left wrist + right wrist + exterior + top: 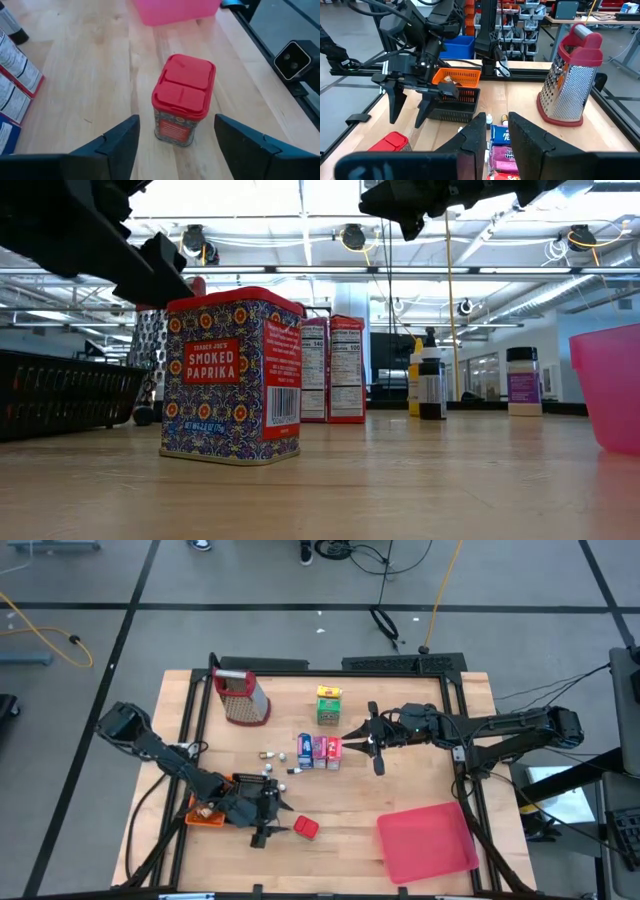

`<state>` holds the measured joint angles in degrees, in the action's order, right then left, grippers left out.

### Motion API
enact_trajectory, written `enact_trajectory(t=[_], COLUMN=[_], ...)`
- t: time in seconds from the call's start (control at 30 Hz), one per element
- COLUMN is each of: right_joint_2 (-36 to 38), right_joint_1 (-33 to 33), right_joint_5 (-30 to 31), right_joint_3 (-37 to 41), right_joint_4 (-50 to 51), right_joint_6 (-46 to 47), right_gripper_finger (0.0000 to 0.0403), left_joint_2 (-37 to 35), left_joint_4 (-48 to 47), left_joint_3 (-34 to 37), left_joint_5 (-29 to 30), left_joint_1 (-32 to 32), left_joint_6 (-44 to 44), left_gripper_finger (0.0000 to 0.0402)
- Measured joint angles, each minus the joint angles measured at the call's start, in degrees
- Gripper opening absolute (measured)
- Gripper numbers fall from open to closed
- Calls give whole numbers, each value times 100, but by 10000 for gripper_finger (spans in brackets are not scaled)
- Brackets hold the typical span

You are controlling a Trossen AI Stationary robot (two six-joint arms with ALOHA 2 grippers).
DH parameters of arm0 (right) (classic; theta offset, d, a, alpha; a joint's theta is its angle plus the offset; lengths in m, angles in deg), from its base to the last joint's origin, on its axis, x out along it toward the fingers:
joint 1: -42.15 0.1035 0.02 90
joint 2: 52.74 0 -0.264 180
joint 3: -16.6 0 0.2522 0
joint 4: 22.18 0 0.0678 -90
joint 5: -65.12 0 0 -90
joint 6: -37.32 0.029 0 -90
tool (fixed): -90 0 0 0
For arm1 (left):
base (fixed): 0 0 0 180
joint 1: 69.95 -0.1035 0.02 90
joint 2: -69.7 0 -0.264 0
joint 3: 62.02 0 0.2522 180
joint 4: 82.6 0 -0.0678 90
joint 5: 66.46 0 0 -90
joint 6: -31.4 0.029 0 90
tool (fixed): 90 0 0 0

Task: Pick & Place Kitchen Items
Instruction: Put the red spice can into the orange bin

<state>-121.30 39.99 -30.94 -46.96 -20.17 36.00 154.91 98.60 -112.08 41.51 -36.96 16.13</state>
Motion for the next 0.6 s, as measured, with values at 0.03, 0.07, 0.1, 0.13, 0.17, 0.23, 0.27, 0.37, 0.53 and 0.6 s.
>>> enact_trajectory(t=[0.03, 0.07, 0.1, 0.13, 0.17, 0.23, 0.27, 0.37, 0.53, 0.6], right_joint_2=[0, 0, 0, 0, 0, 0, 0, 0, 0, 0], right_joint_1=[0, 0, 0, 0, 0, 0, 0, 0, 0, 0], right_joint_5=[0, 0, 0, 0, 0, 0, 0, 0, -1, 0], right_joint_3=[0, 0, 0, 0, 0, 0, 0, 0, 0, 0], right_joint_4=[0, 2, 0, 0, 1, 0, 0, 0, 0, 0], right_joint_6=[0, 0, 0, 0, 0, 0, 0, 0, 0, 0], right_gripper_finger=[75, 75, 75, 75, 75, 75, 75, 75, 75, 75], left_joint_2=[0, 0, 0, 0, 0, 36, 82, 256, 597, 720], left_joint_4=[-1, -2, 4, 10, 21, 53, 78, 207, 709, 760], left_joint_3=[0, 0, -2, 0, 0, 0, -1, 5, 3, 3], left_joint_5=[-1, 3, 7, 9, 8, 1, -19, -165, -503, -497], left_joint_1=[-26, -55, -75, -97, -115, -153, -166, -199, -234, -263], left_joint_6=[-5, -21, -28, -28, -28, -28, -29, -31, 29, 53], left_gripper_finger=[266, 268, 270, 270, 270, 271, 271, 271, 271, 271])
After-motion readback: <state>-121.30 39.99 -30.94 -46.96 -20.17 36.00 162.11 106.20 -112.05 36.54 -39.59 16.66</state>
